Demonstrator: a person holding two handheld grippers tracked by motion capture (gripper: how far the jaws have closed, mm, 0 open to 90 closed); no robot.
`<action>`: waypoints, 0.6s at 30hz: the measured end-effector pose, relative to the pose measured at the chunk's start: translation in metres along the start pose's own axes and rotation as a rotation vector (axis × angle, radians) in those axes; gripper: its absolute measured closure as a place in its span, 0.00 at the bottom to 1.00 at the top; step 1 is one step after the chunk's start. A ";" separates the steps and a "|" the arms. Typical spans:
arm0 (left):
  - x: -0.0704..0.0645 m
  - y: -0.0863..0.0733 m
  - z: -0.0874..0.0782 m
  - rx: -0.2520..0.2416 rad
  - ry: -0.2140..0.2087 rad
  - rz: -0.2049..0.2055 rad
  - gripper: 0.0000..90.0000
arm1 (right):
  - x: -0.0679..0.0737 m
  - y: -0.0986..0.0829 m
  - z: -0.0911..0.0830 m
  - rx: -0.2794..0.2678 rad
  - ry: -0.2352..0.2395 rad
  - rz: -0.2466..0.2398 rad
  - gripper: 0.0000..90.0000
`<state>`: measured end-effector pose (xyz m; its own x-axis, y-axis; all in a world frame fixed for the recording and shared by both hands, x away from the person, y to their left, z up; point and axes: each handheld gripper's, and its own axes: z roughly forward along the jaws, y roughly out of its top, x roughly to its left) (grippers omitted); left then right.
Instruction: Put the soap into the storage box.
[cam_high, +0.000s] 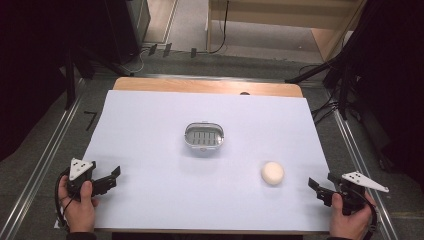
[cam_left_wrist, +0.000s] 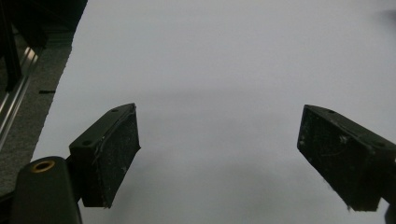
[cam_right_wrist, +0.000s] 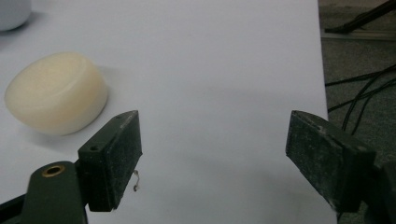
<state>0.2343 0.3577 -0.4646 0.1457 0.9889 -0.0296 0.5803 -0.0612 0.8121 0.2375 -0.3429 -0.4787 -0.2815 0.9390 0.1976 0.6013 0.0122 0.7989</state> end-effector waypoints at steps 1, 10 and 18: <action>0.000 0.000 0.000 0.000 0.000 0.000 0.15 | 0.002 0.002 0.000 0.008 0.010 -0.004 0.21; 0.000 -0.001 -0.001 -0.009 -0.001 0.001 0.15 | 0.020 0.026 0.007 0.207 0.046 -0.095 0.25; -0.001 0.000 0.000 -0.006 0.001 0.000 0.15 | 0.030 0.046 0.011 0.338 0.053 -0.137 0.23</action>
<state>0.2342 0.3570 -0.4651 0.1444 0.9891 -0.0290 0.5758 -0.0602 0.8153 0.2650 -0.3103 -0.4429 -0.4094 0.9019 0.1375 0.7658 0.2578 0.5892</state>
